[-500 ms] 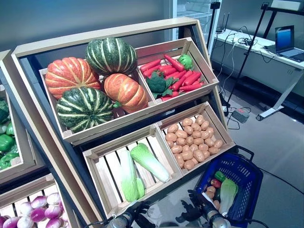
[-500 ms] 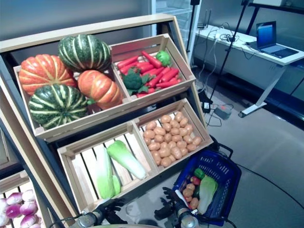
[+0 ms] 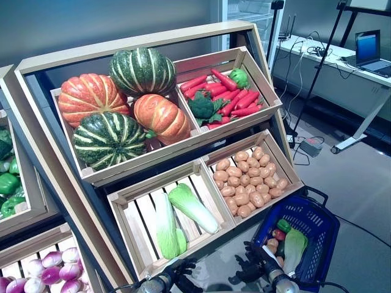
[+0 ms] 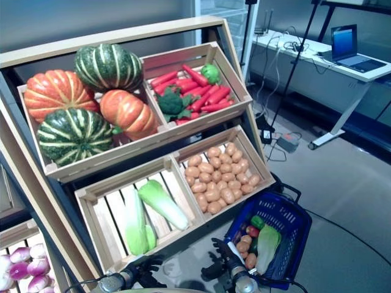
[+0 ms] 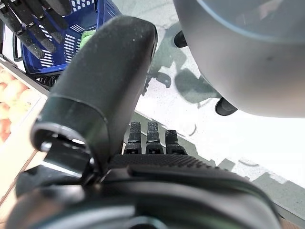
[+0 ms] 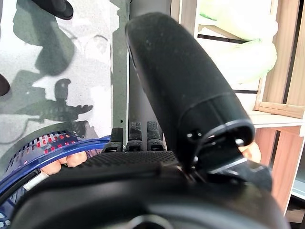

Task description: Put vegetables into the basket

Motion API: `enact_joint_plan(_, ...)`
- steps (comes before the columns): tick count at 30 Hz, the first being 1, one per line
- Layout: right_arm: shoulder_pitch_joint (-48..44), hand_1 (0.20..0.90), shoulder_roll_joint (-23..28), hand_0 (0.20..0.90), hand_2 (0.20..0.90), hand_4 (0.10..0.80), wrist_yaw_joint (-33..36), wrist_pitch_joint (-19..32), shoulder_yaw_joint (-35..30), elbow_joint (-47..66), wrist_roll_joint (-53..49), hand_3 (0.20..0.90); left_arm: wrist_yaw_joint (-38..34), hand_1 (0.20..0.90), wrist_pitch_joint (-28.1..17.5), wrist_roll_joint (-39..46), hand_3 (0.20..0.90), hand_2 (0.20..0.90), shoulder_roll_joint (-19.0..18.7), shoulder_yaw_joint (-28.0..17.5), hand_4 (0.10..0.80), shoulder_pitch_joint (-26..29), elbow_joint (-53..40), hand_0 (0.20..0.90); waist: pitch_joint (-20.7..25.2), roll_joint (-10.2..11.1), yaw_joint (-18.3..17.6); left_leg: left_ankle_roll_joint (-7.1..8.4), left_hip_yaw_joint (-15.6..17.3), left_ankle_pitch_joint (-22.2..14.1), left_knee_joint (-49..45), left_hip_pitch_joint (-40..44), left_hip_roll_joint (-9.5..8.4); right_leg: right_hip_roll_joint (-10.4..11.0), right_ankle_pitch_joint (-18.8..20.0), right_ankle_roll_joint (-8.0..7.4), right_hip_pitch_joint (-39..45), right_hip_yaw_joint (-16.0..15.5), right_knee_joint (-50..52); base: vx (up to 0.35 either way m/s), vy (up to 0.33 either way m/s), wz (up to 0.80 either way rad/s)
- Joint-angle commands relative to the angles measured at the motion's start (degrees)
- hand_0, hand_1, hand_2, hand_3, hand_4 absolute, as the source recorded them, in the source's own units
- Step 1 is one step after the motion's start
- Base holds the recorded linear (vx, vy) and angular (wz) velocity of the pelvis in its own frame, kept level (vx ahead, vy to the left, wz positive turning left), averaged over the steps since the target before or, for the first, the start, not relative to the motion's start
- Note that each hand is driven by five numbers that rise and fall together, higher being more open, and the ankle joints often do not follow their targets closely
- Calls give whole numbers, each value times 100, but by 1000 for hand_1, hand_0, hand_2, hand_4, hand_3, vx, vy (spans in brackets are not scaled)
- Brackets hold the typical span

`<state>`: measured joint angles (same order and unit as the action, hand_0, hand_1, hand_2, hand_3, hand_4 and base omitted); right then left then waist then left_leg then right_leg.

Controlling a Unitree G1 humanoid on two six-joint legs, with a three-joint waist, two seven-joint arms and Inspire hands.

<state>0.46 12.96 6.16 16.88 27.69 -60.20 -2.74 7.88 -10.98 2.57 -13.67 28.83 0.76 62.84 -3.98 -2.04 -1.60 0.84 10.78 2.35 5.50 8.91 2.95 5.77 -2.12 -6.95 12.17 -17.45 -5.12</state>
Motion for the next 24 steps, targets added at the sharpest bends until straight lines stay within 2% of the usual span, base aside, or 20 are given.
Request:
enact_joint_plan(1, -629, 900, -56, 900, 900, 800, -221, 759, 7, 118, -375, 900, 52, 900, -498, 38, 900, 900, 143, 159, 800, 519, 11, 900, -379, 102, 79, -102, 148, -803, -50, 338, -213, -215, -181, 349, 25, 79, 12, 0, 0, 0)
enact_joint_plan(4, -611, 900, -80, 900, 900, 800, -544, 801, -32, 146, -669, 900, 180, 900, -751, 170, 900, 900, 125, 195, 800, 508, -105, 900, -381, 111, 81, -95, 139, -796, -50, 326, -215, -212, -184, 352, 21, 72, 12, 0, 0, 0)
enact_joint_plan(10, -613, 900, -41, 900, 900, 800, -395, 628, -68, 301, -750, 900, 907, 900, -1068, 931, 900, 900, 22, 265, 800, 501, -803, 900, -410, 99, 69, -75, 151, -788, -50, 308, -206, -214, -172, 358, 1, 80, 12, 0, 0, 0)
enact_joint_plan(15, -588, 900, 52, 900, 900, 800, -348, 444, -131, 499, -778, 900, 1806, 900, -837, 2030, 900, 900, -209, 218, 800, 473, -1883, 900, -452, 79, 64, -69, 176, -800, -50, 322, -199, -213, -173, 367, 9, 95, 12, 0, 0, 0)
enact_joint_plan(16, -562, 900, 92, 900, 900, 800, -357, 384, -151, 572, -766, 900, 2131, 900, -674, 2506, 900, 900, -320, 159, 800, 444, -2348, 900, -462, 65, 71, -75, 185, -810, -50, 332, -194, -209, -173, 368, 16, 93, 12, 0, 0, 0)
enact_joint_plan(18, -521, 900, 110, 900, 900, 800, -356, 339, -187, 632, -719, 900, 2492, 900, -631, 3034, 900, 900, -396, 69, 800, 408, -2729, 900, -458, 56, 77, -81, 198, -828, -50, 345, -191, -204, -177, 370, 28, 80, 12, 0, 0, 0)
enact_joint_plan(22, -452, 900, 89, 900, 900, 800, -349, 289, -253, 666, -631, 900, 3014, 900, -647, 3604, 900, 900, -429, -149, 800, 323, -3052, 900, -418, 58, 88, -79, 225, -848, -50, 366, -183, -195, -178, 363, 48, 66, 12, 8, 0, 0)
enact_joint_plan(24, -356, 900, 80, 900, 900, 800, -366, 275, -318, 707, -561, 900, 3306, 900, -558, 4212, 900, 900, -410, -433, 800, 205, -3341, 900, -384, 63, 96, -73, 243, -866, -50, 383, -178, -186, -185, 360, 64, 51, 12, 19, 0, -1)
